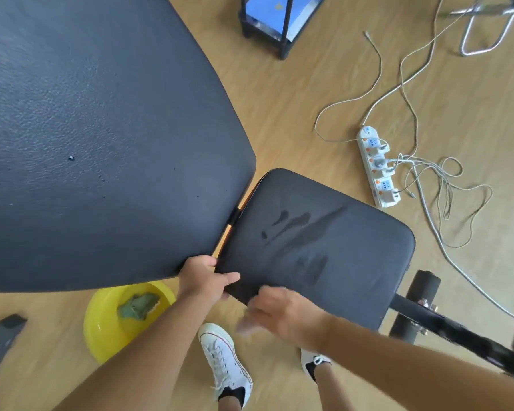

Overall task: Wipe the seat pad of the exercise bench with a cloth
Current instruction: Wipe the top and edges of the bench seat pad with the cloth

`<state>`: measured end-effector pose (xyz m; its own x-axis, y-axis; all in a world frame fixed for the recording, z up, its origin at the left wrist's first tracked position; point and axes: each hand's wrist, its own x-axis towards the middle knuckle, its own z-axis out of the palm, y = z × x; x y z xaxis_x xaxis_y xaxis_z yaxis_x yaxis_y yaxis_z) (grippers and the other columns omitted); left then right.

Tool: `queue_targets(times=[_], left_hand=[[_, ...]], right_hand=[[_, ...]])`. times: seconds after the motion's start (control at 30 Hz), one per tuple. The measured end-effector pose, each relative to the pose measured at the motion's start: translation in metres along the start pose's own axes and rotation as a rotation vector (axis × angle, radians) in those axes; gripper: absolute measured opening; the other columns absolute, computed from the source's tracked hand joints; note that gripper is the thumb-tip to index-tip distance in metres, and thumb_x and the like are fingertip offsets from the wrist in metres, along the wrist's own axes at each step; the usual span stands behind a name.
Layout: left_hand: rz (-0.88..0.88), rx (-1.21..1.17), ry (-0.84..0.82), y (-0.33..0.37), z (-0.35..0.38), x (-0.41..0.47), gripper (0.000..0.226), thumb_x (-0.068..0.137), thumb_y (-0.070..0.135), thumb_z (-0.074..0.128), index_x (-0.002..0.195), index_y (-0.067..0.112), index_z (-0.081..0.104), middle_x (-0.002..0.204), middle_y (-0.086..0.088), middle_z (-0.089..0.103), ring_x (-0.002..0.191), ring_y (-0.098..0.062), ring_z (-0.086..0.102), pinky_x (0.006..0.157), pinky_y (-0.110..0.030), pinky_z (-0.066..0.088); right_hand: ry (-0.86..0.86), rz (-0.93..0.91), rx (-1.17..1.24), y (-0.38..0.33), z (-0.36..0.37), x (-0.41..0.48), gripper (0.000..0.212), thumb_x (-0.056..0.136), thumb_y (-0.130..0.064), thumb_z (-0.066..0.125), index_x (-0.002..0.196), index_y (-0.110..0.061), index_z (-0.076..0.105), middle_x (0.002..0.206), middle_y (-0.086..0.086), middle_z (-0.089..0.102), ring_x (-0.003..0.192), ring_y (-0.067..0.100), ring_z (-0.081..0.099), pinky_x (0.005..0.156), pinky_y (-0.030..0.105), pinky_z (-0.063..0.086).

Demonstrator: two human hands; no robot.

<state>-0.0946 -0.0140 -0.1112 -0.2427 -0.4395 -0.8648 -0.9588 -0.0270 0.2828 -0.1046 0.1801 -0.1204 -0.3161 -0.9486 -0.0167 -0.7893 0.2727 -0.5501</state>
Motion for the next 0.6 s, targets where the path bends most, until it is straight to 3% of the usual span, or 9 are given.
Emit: queue_targets(times=[0.03, 0.07, 0.2, 0.23, 0.3, 0.37, 0.43, 0.5, 0.6], left_hand=[[-0.007, -0.01, -0.008, 0.001, 0.0, -0.001, 0.073, 0.068, 0.006, 0.095, 0.135, 0.003, 0.065, 0.121, -0.024, 0.073, 0.09, -0.043, 0.078, 0.071, -0.048, 0.068], [-0.007, -0.016, -0.014, 0.001, 0.0, -0.002, 0.072, 0.07, 0.005, 0.094, 0.136, 0.003, 0.064, 0.123, -0.024, 0.072, 0.093, -0.044, 0.077, 0.07, -0.047, 0.068], [-0.019, 0.005, -0.031, 0.001, -0.004, -0.003, 0.071, 0.073, 0.005, 0.092, 0.138, 0.003, 0.062, 0.124, -0.022, 0.072, 0.095, -0.042, 0.078, 0.064, -0.035, 0.068], [-0.029, 0.014, -0.043, 0.001, -0.004, -0.003, 0.071, 0.074, 0.005, 0.092, 0.138, 0.004, 0.062, 0.125, -0.022, 0.072, 0.094, -0.042, 0.078, 0.06, -0.031, 0.066], [-0.052, 0.014, -0.065, 0.0, -0.006, 0.0, 0.064, 0.079, 0.004, 0.087, 0.138, 0.004, 0.062, 0.127, -0.022, 0.072, 0.096, -0.044, 0.077, 0.061, -0.033, 0.067], [-0.067, -0.022, -0.105, 0.0, -0.009, 0.005, 0.05, 0.091, 0.002, 0.075, 0.138, 0.002, 0.062, 0.125, -0.025, 0.071, 0.102, -0.046, 0.075, 0.076, -0.049, 0.067], [-0.097, -0.077, -0.15, 0.0, -0.015, 0.01, 0.025, 0.1, -0.001, 0.059, 0.124, -0.001, 0.066, 0.113, -0.025, 0.073, 0.103, -0.045, 0.073, 0.088, -0.055, 0.063], [-0.167, -0.194, -0.181, 0.004, -0.019, 0.013, 0.021, 0.101, -0.008, 0.045, 0.107, -0.003, 0.064, 0.106, -0.028, 0.071, 0.093, -0.044, 0.07, 0.086, -0.052, 0.061], [-0.241, -0.316, -0.234, 0.008, -0.022, 0.013, 0.037, 0.101, -0.012, 0.027, 0.116, -0.006, 0.06, 0.133, -0.036, 0.06, 0.099, -0.045, 0.063, 0.09, -0.051, 0.053]], right_hand=[[-0.04, -0.054, 0.032, 0.019, -0.009, -0.009, 0.025, 0.103, -0.012, 0.057, 0.103, -0.025, 0.077, 0.09, -0.003, 0.071, 0.084, 0.02, 0.063, 0.075, 0.029, 0.054], [-0.018, 0.032, 0.048, 0.043, -0.021, -0.013, 0.026, 0.102, -0.011, 0.057, 0.109, -0.025, 0.078, 0.096, -0.001, 0.072, 0.089, 0.022, 0.063, 0.08, 0.03, 0.055], [0.745, 0.986, 0.025, 0.098, -0.063, 0.02, 0.031, 0.092, -0.03, 0.057, 0.098, -0.014, 0.083, 0.075, 0.007, 0.06, 0.078, 0.033, 0.058, 0.071, 0.026, 0.046], [0.808, 1.108, 0.079, 0.088, -0.052, 0.032, 0.033, 0.092, -0.033, 0.058, 0.097, -0.011, 0.082, 0.077, 0.009, 0.06, 0.08, 0.032, 0.058, 0.072, 0.027, 0.047], [0.671, 0.985, 0.158, 0.043, -0.021, 0.042, 0.018, 0.096, -0.017, 0.066, 0.102, -0.009, 0.08, 0.088, 0.01, 0.067, 0.085, 0.027, 0.06, 0.077, 0.039, 0.055], [0.282, 0.445, 0.09, 0.009, 0.002, 0.025, 0.018, 0.097, -0.004, 0.065, 0.109, -0.008, 0.078, 0.098, 0.01, 0.072, 0.088, 0.026, 0.061, 0.081, 0.041, 0.058], [-0.008, 0.045, 0.059, 0.032, -0.019, 0.011, 0.018, 0.103, -0.014, 0.06, 0.11, -0.015, 0.077, 0.101, 0.009, 0.074, 0.086, 0.028, 0.064, 0.08, 0.037, 0.058], [-0.055, 0.193, 0.202, 0.069, -0.058, 0.021, 0.02, 0.102, -0.019, 0.059, 0.1, -0.027, 0.078, 0.098, 0.009, 0.074, 0.092, 0.033, 0.065, 0.082, 0.038, 0.056], [0.522, 0.91, 0.043, 0.1, -0.081, 0.05, 0.021, 0.091, -0.026, 0.067, 0.082, -0.011, 0.076, 0.078, 0.017, 0.06, 0.084, 0.037, 0.057, 0.074, 0.041, 0.054]])
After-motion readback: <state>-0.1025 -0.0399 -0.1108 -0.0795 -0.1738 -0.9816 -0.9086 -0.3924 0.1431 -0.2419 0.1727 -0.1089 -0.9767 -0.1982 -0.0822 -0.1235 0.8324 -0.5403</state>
